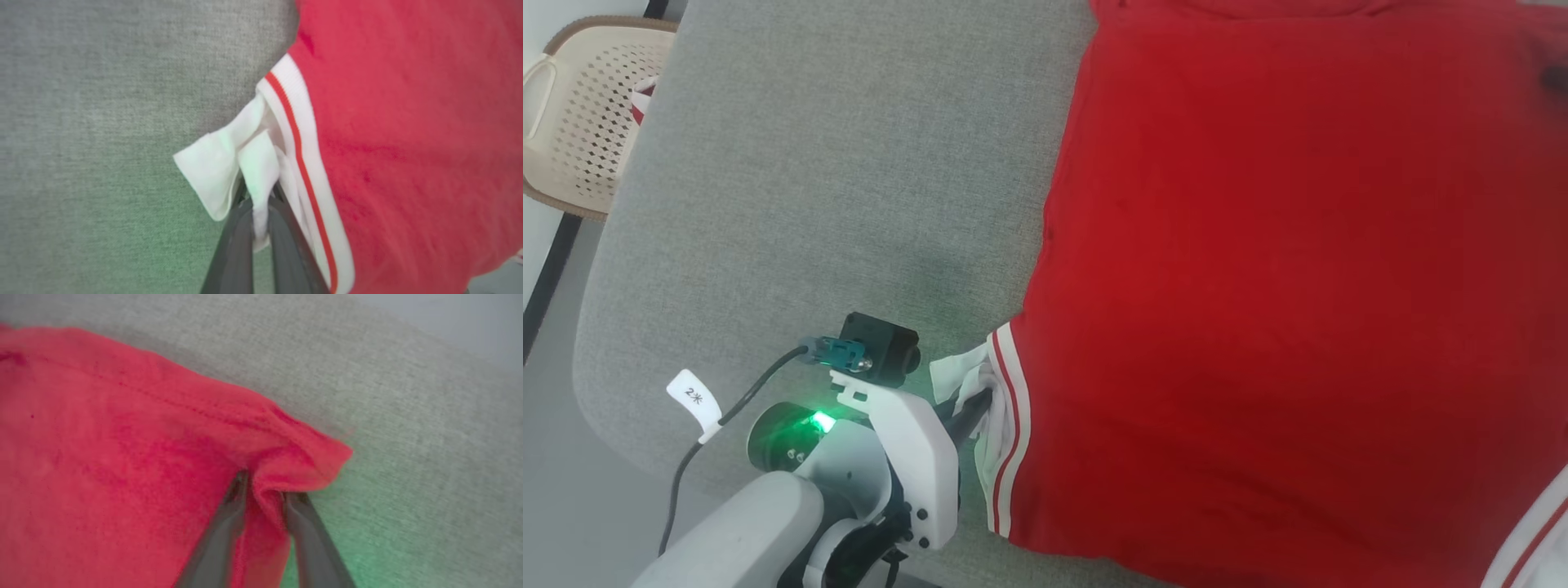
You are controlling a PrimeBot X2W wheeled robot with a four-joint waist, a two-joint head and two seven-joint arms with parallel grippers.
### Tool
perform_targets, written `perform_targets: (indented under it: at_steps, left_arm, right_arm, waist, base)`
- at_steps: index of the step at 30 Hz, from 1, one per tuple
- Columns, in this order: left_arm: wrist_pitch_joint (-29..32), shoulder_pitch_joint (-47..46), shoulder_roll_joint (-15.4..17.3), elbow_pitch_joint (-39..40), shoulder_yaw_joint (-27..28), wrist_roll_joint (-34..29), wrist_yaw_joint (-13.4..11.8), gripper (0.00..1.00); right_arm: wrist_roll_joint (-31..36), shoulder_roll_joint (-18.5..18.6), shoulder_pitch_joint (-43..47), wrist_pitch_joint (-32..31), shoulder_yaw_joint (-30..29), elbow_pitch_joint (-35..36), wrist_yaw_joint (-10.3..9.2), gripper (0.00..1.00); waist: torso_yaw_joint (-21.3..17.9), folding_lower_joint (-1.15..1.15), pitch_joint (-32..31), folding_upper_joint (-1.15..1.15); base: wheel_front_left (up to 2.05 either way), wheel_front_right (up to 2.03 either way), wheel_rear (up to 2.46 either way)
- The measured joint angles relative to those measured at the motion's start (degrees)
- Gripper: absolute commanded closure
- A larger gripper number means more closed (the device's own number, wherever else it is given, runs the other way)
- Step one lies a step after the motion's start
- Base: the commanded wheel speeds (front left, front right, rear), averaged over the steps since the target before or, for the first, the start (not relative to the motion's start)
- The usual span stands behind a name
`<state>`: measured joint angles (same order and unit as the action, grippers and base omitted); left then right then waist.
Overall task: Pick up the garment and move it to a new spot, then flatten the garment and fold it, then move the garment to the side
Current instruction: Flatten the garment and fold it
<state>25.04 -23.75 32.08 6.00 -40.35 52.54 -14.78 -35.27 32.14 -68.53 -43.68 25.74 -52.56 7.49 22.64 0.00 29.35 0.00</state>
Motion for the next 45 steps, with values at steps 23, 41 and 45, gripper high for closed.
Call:
perform_targets:
  at_steps: [23,41,45]
  left_arm:
    - [1.63,1.64,6.47,-0.64,2.13,0.84,-1.44,1.0]
    - [2.7,4.69,10.28,1.48,3.41,1.45,-3.39,1.0]
    - [2.7,4.7,10.43,1.45,3.44,1.51,-3.44,1.0]
  right_arm:
    - [-13.26,8.2,15.66,-1.09,14.48,23.98,0.04,1.0]
    - [-16.89,10.5,50.55,1.85,0.45,42.14,0.04,1.0]
    - [-12.89,6.64,53.71,4.5,-3.22,41.64,0.03,1.0]
  waist:
    - [-11.03,0.0,-8.92,0.0]
    - [-21.45,0.0,-14.56,0.0]
    - [-22.29,0.0,-14.35,0.0]
  base:
    - [0.0,0.0,0.0]
    - [0.0,0.0,0.0]
    - [0.0,0.0,0.0]
